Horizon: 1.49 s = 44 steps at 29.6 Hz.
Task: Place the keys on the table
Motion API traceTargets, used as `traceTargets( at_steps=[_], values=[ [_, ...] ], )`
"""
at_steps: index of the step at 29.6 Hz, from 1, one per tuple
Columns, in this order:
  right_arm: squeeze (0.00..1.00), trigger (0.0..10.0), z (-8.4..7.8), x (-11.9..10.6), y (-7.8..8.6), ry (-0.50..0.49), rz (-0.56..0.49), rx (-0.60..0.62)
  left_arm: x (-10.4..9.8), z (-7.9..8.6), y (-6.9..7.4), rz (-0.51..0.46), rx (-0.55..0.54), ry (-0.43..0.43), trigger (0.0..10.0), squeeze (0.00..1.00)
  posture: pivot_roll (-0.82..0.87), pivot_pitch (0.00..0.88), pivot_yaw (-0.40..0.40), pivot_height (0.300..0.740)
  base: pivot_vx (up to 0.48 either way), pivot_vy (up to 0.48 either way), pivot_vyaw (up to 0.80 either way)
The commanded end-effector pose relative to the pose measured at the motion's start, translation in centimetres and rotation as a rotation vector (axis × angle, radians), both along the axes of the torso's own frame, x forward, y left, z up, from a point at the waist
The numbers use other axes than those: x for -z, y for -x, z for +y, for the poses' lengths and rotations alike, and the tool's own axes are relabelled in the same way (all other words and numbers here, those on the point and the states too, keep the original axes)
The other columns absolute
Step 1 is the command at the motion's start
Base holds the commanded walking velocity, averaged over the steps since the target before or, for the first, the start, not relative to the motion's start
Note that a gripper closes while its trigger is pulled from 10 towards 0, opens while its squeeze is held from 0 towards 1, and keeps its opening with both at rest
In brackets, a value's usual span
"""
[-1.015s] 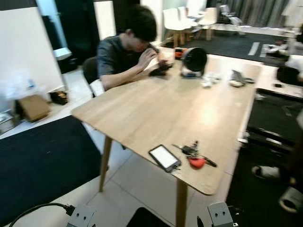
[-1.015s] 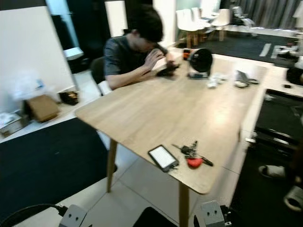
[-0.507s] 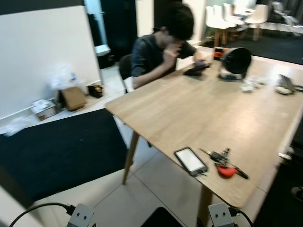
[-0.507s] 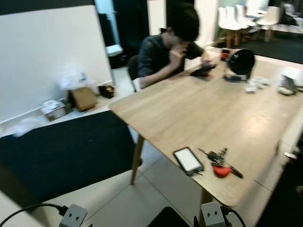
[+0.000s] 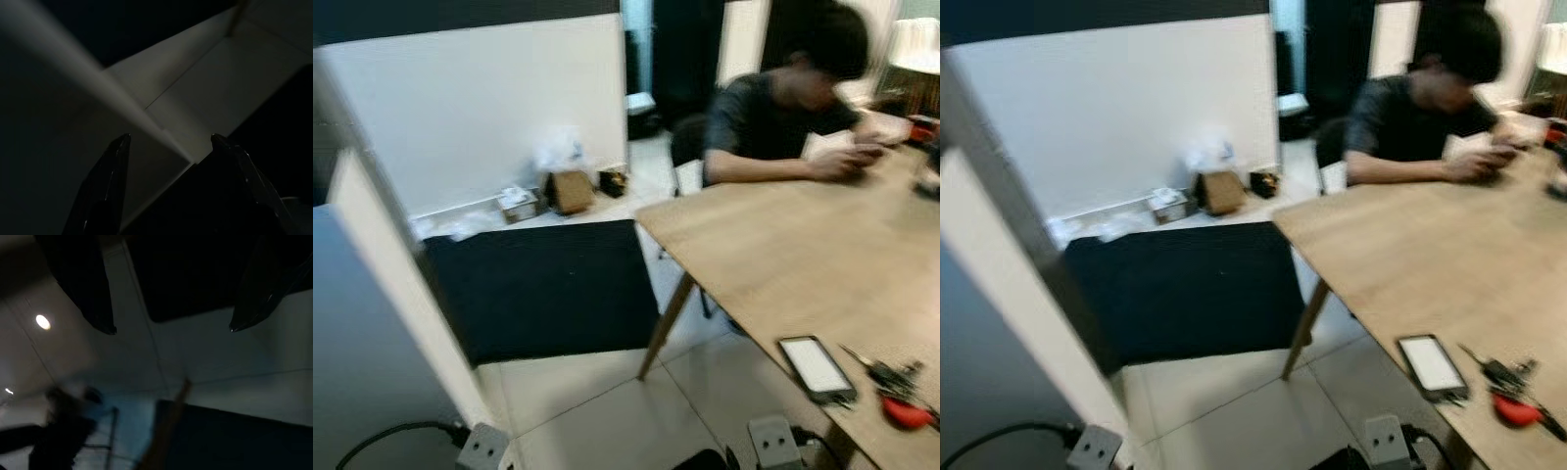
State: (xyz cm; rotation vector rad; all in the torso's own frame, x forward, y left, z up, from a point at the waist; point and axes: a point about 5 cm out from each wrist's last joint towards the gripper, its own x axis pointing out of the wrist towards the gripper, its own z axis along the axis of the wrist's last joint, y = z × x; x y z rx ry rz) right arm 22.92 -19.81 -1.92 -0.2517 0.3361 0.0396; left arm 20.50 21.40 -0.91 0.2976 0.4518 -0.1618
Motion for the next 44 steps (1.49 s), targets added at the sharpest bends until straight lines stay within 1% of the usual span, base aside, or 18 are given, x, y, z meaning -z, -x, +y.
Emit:
traceTargets(
  at_steps=[1,34,39,44],
  values=[
    [0.0,10.0,-0.22,0.56,0.67,0.008,0.031,0.001,0.36,0.39,0.56,0.025,-0.004,-0.013,10.0,0.0,0.05,0.119,0.03,0.74,0.0,0.0,0.8],
    [0.0,10.0,-0.22,0.56,0.53,0.011,0.031,0.0,0.56,0.59,0.71,0.034,-0.006,-0.019,10.0,0.0,0.05,0.113,0.029,0.74,0.0,0.0,0.8],
    [0.0,10.0,-0.21,0.54,0.52,0.012,0.029,0.0,0.53,0.63,0.69,0.033,-0.005,-0.02,10.0,0.0,0.05,0.113,0.03,0.74,0.0,0.0,0.58],
    [0.0,10.0,-0.2,0.55,0.5,0.005,0.029,0.007,0.51,0.66,0.64,0.034,-0.006,-0.02,10.0,0.0,0.05,0.115,0.031,0.74,0.0,0.0,0.0]
  ],
)
